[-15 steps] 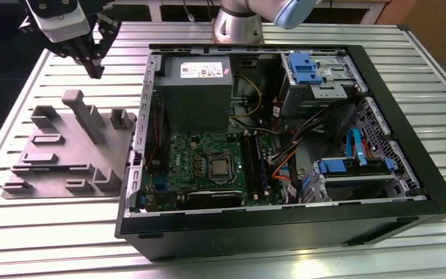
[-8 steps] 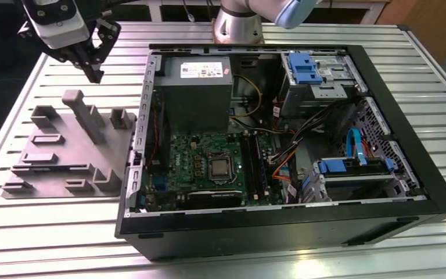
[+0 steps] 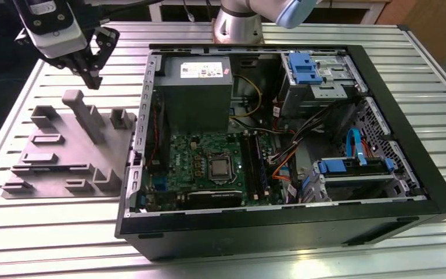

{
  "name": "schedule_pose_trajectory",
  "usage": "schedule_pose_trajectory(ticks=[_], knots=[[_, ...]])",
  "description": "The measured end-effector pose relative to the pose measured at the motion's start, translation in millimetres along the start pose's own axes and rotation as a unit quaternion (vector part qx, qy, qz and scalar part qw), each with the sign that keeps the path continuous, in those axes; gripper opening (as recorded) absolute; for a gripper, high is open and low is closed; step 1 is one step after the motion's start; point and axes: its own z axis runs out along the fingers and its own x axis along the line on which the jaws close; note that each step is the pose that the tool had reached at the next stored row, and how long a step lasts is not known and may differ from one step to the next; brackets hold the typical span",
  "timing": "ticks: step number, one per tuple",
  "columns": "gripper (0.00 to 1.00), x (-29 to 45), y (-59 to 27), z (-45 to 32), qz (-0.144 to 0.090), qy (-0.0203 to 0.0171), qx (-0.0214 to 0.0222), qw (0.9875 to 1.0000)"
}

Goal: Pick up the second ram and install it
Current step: 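Reach for the second ram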

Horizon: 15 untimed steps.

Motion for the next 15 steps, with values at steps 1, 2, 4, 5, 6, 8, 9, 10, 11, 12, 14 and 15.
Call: schedule_pose_trajectory(ticks=[1, 2, 4, 5, 6, 8, 9, 10, 11, 12, 14, 15], knots=[[0.1, 0.3, -2.0, 0.4, 0.0, 0.0, 0.0, 1.0], [0.1, 0.5, -4.0, 0.9, 0.0, 0.0, -0.0001, 1.0], [0.1, 1.1, -7.8, 1.5, 0.0, 0.0, -0.0001, 1.0], [0.1, 1.2, -9.4, 1.7, 0.0, 0.0, -0.0001, 1.0], [0.1, 1.5, -10.9, 1.9, 0.0, 0.0, -0.0001, 1.0], [0.1, 2.0, -13.4, 2.4, 0.0, 0.0, -0.0001, 1.0], [0.1, 2.4, -14.5, 2.7, 0.0, 0.0, -0.0001, 1.0], [0.1, 2.8, -15.8, 2.9, 0.0, 0.0, -0.0001, 1.0], [0.1, 3.2, -16.8, 3.1, 0.0, 0.0, -0.0001, 1.0], [0.1, 3.6, -17.9, 3.4, 0.0, 0.0, -0.0001, 1.0], [0.1, 4.6, -20.0, 3.8, 0.0, 0.0, -0.0002, 1.0], [0.1, 5.0, -21.1, 3.9, 0.0, 0.0, -0.0001, 1.0]])
